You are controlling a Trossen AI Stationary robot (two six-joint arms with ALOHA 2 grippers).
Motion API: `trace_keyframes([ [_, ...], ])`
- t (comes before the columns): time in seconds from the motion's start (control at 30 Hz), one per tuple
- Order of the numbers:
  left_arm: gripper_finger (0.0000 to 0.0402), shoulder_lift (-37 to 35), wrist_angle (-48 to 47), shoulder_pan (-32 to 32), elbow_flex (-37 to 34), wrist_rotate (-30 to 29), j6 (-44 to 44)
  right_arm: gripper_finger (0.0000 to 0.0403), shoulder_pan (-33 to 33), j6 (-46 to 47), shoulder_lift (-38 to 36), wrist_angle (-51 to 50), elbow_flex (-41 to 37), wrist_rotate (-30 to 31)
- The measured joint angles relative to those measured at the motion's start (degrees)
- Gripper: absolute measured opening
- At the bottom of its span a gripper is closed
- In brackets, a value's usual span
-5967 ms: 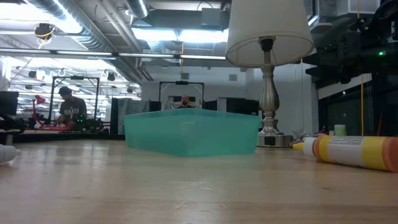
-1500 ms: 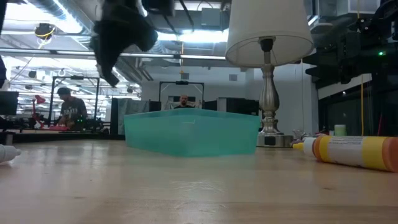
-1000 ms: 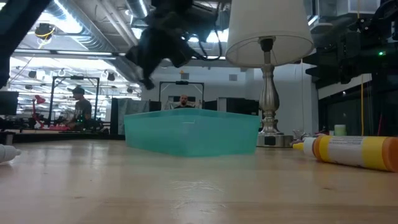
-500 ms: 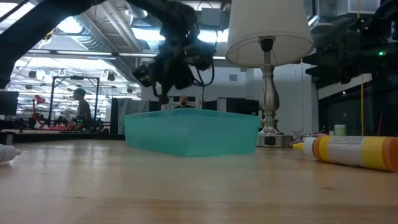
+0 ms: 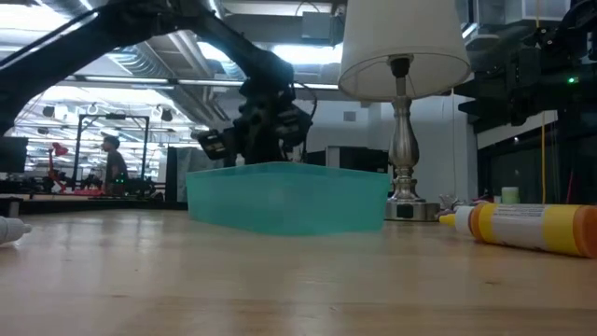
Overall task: Pick & Place food coloring
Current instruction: Put the small green food coloring bottle into the green bin
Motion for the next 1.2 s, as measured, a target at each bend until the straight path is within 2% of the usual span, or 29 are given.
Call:
trace_keyframes([
  [0.4, 0.0069, 3.53, -0.13, 0.61, 0.06, -1.44, 1.64, 0.0397, -0.01, 0.00, 0.00, 0.00, 0.00, -0.01],
  [0.87, 0.0069, 3.41, 0.06, 1.21, 0.02, -4.21, 1.89, 0.0397, 0.00, 0.00, -0.02, 0.00, 0.00, 0.00],
  [1.2, 0.0069, 3.36, 0.17, 2.15, 5.49, -2.23, -0.56, 0.0397, 0.00, 0.00, 0.00, 0.00, 0.00, -0.01],
])
